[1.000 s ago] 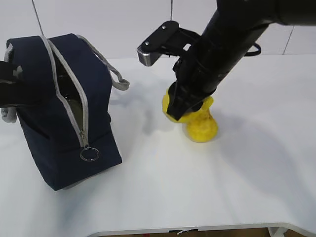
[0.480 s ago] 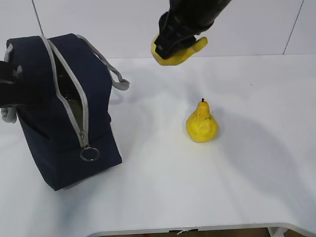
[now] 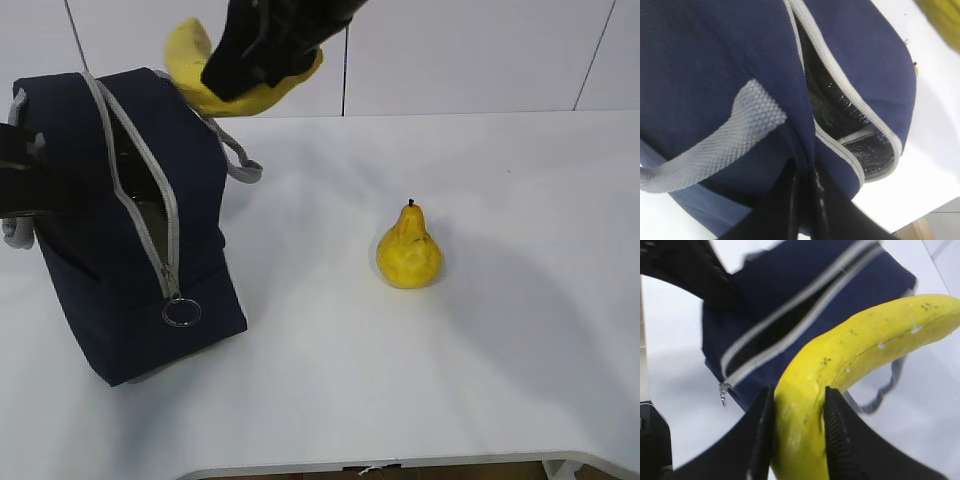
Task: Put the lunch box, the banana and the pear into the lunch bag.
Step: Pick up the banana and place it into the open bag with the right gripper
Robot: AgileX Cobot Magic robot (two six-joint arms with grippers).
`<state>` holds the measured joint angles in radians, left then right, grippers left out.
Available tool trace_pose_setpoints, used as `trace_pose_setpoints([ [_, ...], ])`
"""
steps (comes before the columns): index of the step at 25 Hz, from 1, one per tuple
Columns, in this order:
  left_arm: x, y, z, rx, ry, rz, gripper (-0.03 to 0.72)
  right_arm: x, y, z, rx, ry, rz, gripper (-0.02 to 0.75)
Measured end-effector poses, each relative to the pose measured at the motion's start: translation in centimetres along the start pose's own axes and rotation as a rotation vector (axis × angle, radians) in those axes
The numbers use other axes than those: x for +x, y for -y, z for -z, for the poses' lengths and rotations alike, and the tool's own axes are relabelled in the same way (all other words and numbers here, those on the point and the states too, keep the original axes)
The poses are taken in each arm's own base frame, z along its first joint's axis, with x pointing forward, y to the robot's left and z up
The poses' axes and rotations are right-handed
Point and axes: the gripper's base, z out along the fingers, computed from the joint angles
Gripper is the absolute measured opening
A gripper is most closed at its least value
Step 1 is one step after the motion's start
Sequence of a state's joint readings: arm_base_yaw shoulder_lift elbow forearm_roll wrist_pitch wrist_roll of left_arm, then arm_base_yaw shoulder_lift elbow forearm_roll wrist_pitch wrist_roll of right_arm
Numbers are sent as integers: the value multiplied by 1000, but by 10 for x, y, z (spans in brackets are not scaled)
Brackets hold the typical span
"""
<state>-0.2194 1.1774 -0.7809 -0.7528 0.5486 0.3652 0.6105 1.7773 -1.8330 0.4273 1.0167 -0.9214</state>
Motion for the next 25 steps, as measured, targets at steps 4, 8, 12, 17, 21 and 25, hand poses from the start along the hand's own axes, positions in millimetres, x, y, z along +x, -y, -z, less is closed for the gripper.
trace_pose_setpoints([
  [4, 0, 0, 0, 0, 0, 0, -15, -14, -15, -5, -24, 50, 133, 230],
  [8, 0, 0, 0, 1, 0, 2, -15, -25, -23, -11, -14, 90, 193, 229],
  [12, -1, 2, 0, 20, 8, 35, -15, -23, -24, -28, -28, 78, 228, 229],
  [17, -1, 3, 0, 31, 8, 52, -15, -16, -19, -53, -20, 55, 242, 229],
  [21, -1, 4, 0, 42, 10, 70, -15, -11, -15, -67, -2, 39, 246, 229],
  [25, -1, 5, 0, 54, 12, 89, -15, -3, -12, -80, 1, -8, 269, 229],
])
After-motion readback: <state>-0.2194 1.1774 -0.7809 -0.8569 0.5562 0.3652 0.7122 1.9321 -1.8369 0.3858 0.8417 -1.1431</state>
